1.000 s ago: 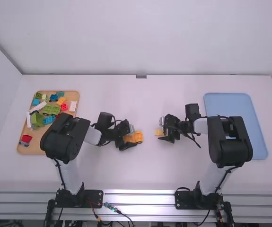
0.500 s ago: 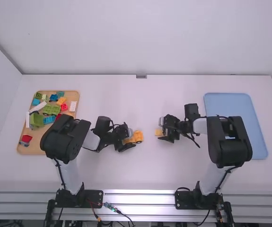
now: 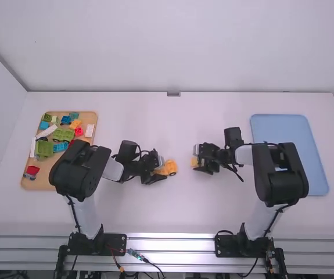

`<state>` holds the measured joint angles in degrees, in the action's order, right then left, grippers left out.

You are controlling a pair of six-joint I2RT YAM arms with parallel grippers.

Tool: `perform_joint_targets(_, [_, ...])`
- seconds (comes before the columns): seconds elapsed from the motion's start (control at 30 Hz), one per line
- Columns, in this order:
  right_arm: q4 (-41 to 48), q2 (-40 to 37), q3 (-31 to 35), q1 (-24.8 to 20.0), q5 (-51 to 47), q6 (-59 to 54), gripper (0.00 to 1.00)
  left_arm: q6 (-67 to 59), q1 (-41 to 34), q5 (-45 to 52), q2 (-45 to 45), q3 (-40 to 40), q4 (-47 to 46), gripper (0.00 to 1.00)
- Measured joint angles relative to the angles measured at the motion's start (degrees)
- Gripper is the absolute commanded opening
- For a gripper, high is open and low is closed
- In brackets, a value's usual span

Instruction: Assemble lego blocks to make yellow taxi

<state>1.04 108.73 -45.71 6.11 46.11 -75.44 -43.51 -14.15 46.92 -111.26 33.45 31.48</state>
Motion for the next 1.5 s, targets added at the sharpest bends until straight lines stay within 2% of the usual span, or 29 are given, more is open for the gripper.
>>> perform_joint_targets(0.37, [-0.2, 0.0, 0.0, 0.9, 0.0, 0.1, 0.70, -2.2, 0.0, -0.5, 0.0, 0.7, -1.2, 0.46])
perform_joint_targets(0.47, [-0.2, 0.0, 0.0, 0.9, -0.1, 0.1, 0.70, -3.8, 0.0, 0.0, 0.0, 0.5, -1.2, 0.38])
perform_joint_targets(0.8, [-0.3, 0.0, 0.0, 0.9, -0.2, 0.2, 0.64, -5.9, 0.0, 1.1, 0.0, 1.6, -4.6, 0.37])
perform_joint_targets(1.1, [0.2, 0.0, 0.0, 0.4, 0.7, -0.6, 0.67, -7.1, 0.0, 0.2, 0.0, 4.2, -8.9, 0.38])
perform_joint_targets(1.37, [0.1, 0.0, 0.1, -2.1, 4.2, -2.4, 0.69, -9.1, 0.0, 0.9, 0.0, 3.0, -6.0, 0.36])
perform_joint_targets(1.5, [0.6, 2.9, -0.9, -1.9, 6.3, -2.5, 0.70, -9.6, 0.0, 1.5, 0.0, 1.2, -2.7, 0.36])
